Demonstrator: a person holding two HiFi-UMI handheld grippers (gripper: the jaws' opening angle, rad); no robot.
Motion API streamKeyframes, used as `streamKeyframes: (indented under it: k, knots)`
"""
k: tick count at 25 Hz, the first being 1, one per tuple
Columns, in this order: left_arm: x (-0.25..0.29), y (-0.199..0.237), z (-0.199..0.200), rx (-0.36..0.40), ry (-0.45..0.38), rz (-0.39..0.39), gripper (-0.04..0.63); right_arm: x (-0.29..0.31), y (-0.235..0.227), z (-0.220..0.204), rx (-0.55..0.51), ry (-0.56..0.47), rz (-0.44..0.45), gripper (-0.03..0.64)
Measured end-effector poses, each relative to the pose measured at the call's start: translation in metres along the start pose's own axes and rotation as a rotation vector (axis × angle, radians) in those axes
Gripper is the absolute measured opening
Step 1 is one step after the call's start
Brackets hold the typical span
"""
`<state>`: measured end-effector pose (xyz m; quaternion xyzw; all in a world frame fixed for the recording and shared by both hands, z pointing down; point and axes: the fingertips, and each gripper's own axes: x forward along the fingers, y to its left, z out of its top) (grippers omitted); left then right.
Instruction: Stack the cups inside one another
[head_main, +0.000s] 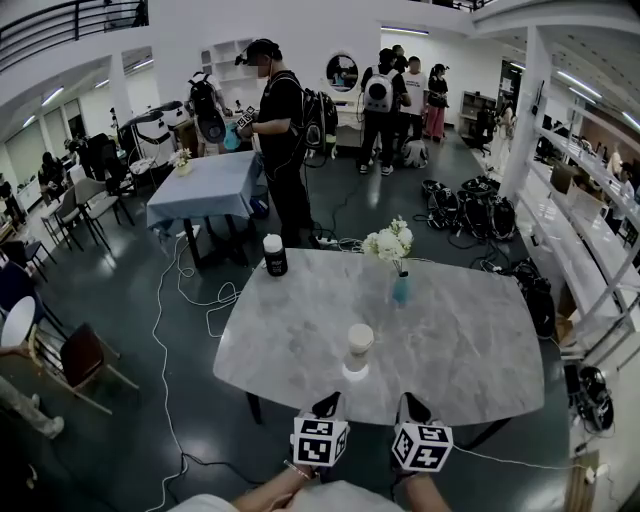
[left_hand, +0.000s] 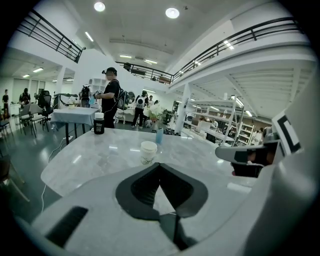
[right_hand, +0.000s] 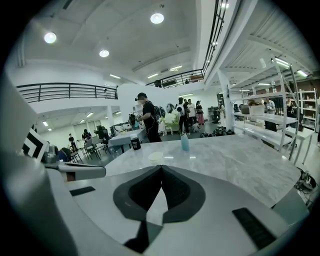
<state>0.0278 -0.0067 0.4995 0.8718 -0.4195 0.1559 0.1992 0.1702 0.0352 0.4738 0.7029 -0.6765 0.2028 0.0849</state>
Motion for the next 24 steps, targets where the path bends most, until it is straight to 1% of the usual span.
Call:
streamKeyframes:
  k: [11, 16, 24]
  knots:
    - [0.013, 0.011, 0.002, -0.011, 0.005, 0.007, -0.006, 0.016, 0.001, -0.002, -0.019, 0.022, -0.002, 0.008]
    - [0.019, 0.011, 0.008, -0.013, 0.002, 0.007, -0.006, 0.021, -0.002, 0.003, -0.025, 0.025, 0.002, 0.008]
    - [0.025, 0.011, 0.007, -0.002, 0.005, 0.005, -0.006, 0.024, -0.007, 0.002, -0.023, 0.026, -0.002, 0.008]
